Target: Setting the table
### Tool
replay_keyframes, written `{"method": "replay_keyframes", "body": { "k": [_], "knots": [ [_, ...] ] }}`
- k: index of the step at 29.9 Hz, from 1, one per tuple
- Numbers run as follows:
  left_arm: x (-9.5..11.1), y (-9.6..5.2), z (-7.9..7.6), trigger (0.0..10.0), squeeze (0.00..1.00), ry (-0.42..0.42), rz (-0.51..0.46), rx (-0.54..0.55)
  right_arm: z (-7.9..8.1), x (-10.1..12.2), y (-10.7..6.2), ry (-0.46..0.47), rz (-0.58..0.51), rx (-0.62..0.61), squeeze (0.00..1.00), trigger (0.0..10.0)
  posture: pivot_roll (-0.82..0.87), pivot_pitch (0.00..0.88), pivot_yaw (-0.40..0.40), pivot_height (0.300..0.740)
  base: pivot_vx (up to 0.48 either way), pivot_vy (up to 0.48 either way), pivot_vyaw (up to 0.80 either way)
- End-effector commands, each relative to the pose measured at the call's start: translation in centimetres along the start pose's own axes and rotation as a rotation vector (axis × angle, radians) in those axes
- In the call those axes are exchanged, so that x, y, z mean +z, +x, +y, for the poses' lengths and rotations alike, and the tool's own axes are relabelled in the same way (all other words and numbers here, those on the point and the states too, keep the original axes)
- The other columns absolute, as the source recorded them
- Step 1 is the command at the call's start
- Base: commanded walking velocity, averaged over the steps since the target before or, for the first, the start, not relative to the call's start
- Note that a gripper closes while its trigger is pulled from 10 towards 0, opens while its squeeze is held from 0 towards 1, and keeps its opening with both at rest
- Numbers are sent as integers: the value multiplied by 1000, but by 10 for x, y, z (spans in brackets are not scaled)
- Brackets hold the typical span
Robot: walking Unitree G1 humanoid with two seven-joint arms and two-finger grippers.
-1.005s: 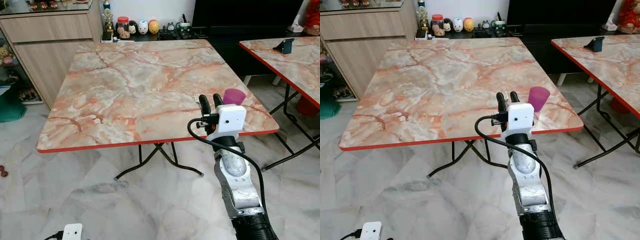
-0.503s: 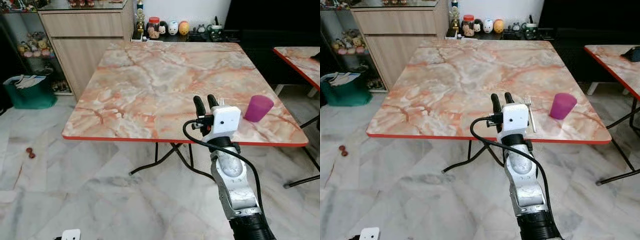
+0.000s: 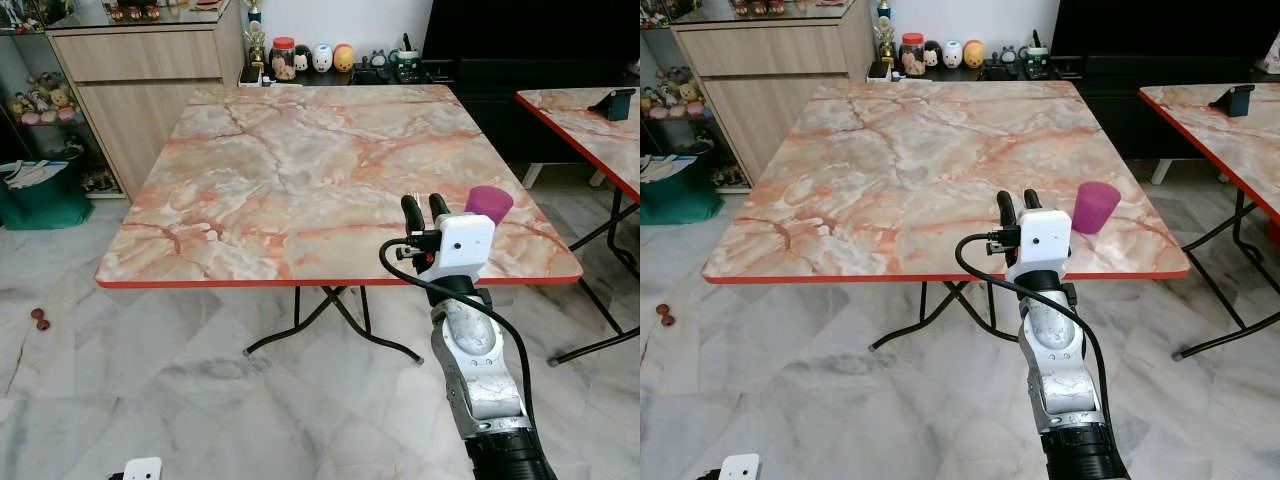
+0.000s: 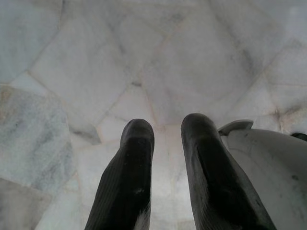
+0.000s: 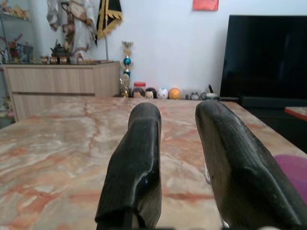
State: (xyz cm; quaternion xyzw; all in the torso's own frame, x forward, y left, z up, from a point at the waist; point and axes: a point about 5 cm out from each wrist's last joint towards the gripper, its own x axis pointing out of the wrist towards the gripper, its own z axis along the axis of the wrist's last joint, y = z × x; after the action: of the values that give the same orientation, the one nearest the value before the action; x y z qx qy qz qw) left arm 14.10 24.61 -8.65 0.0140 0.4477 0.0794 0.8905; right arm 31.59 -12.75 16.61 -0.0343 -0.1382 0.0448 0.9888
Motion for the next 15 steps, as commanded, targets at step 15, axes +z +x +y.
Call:
{"method": "replay_keyframes", "body": {
  "k": [15],
  "knots": [
    [-6,-1,2,10000,0,-1,29,3,2,0,-1,-5,17,11,0,10000,-56,0,15,707,276,0,0]
  ]
}}
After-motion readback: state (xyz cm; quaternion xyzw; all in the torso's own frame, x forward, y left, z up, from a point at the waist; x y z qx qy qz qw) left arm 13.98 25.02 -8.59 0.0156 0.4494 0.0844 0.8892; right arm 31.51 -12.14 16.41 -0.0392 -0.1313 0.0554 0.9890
